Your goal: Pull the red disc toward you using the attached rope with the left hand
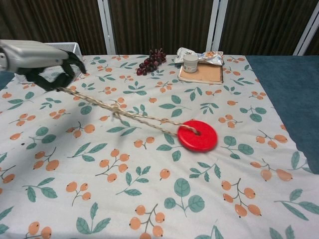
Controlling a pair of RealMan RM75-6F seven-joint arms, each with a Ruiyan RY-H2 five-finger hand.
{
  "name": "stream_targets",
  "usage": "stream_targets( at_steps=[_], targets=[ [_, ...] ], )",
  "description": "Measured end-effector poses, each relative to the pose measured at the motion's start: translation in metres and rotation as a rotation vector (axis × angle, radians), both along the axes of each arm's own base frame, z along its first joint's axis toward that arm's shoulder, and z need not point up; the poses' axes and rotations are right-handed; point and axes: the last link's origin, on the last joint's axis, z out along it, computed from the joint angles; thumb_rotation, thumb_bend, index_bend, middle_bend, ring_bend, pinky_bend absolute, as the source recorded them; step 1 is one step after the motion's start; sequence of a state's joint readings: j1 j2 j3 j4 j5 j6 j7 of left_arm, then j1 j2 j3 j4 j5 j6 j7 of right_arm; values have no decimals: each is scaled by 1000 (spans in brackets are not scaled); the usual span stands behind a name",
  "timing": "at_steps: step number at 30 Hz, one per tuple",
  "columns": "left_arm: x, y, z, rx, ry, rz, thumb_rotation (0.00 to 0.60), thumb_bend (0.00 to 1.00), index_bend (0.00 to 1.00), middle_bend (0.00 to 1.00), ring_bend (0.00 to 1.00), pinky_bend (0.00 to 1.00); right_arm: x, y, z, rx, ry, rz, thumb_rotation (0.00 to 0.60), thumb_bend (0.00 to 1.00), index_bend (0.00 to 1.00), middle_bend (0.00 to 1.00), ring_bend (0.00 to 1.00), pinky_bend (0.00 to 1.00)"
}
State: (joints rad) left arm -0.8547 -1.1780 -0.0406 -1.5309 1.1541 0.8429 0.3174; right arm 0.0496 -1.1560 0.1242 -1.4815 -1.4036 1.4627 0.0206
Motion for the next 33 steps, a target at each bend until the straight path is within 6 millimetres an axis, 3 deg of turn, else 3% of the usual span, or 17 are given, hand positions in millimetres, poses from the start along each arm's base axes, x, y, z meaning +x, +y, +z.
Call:
stream_targets(
  at_steps=[8, 11, 15, 22, 29, 30, 31, 33],
  targets=[
    [-76, -15, 110, 322, 70, 171, 600, 819, 962, 205, 7, 143, 7, -5, 1, -2, 23, 23, 600, 293, 0, 0, 0, 0],
    [-95, -25, 147, 452, 98, 217, 600, 819, 967, 214, 14, 148, 8, -7, 0, 3, 29, 27, 600, 293, 0, 0, 0, 0],
    [-109, -35, 182, 569, 108, 270, 600, 819, 972, 217, 16, 152, 9, -7, -2, 16, 33, 30, 600, 293, 0, 0, 0, 0],
    [-105, -39, 181, 580, 112, 257, 600, 819, 973, 222, 24, 153, 10, -8, -5, 27, 30, 37, 600, 293, 0, 0, 0, 0],
    [-86, -37, 150, 513, -12, 188, 600, 800, 939, 239, 53, 162, 5, -6, -4, 23, 19, 19, 600, 293, 0, 0, 0, 0],
    [-83, -37, 143, 497, -22, 172, 600, 776, 893, 222, 46, 157, 5, -6, -5, 25, 16, 19, 600, 293, 0, 0, 0, 0],
    [-81, -36, 134, 477, -29, 160, 600, 717, 772, 175, 29, 138, 6, -6, -6, 26, 12, 20, 600, 293, 0, 0, 0, 0],
    [-80, -36, 118, 424, -31, 157, 600, 562, 366, 52, 1, 86, 6, -5, -7, 28, 6, 22, 600, 293, 0, 0, 0, 0]
  ],
)
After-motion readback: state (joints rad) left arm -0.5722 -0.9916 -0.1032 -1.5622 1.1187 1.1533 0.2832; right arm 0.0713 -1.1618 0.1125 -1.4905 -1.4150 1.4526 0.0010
